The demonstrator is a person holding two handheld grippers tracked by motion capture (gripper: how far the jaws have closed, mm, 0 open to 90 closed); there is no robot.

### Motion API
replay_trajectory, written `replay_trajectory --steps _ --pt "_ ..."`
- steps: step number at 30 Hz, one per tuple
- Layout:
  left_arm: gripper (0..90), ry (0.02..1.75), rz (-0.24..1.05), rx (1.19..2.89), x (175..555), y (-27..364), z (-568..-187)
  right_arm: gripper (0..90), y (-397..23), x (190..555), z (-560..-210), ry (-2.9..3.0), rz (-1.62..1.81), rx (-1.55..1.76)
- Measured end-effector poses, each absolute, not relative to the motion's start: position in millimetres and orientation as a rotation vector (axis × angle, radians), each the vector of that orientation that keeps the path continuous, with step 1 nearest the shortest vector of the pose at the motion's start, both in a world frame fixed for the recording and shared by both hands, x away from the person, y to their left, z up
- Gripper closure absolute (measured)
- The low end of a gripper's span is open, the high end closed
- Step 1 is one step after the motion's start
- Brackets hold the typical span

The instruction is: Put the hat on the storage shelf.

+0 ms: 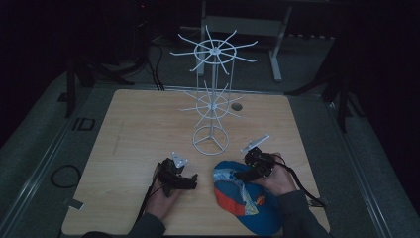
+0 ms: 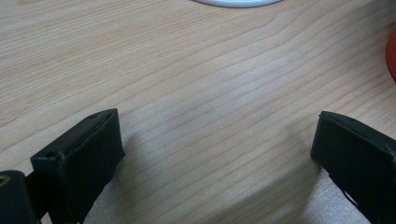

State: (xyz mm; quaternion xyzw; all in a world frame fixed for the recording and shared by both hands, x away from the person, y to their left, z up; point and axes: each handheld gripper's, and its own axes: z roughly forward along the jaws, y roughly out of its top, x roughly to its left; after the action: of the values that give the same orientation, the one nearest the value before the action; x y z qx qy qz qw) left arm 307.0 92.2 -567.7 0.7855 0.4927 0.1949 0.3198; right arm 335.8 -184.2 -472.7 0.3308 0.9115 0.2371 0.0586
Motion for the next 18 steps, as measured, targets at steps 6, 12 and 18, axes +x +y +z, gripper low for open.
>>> replay_trajectory --steps 6,12,18 --pt "2.6 1.295 0.512 2.065 307.1 92.3 -567.7 32.6 -181.9 338.7 -476.2 2.78 0.687 1.001" --pt "2.6 1.294 0.513 2.065 307.1 92.3 -567.7 33.4 -180.7 342.0 -479.4 2.793 0.646 1.008" --pt "2.6 1.294 0.513 2.065 307.1 92.3 -567.8 38.6 -179.1 343.7 -483.2 2.828 0.597 1.009"
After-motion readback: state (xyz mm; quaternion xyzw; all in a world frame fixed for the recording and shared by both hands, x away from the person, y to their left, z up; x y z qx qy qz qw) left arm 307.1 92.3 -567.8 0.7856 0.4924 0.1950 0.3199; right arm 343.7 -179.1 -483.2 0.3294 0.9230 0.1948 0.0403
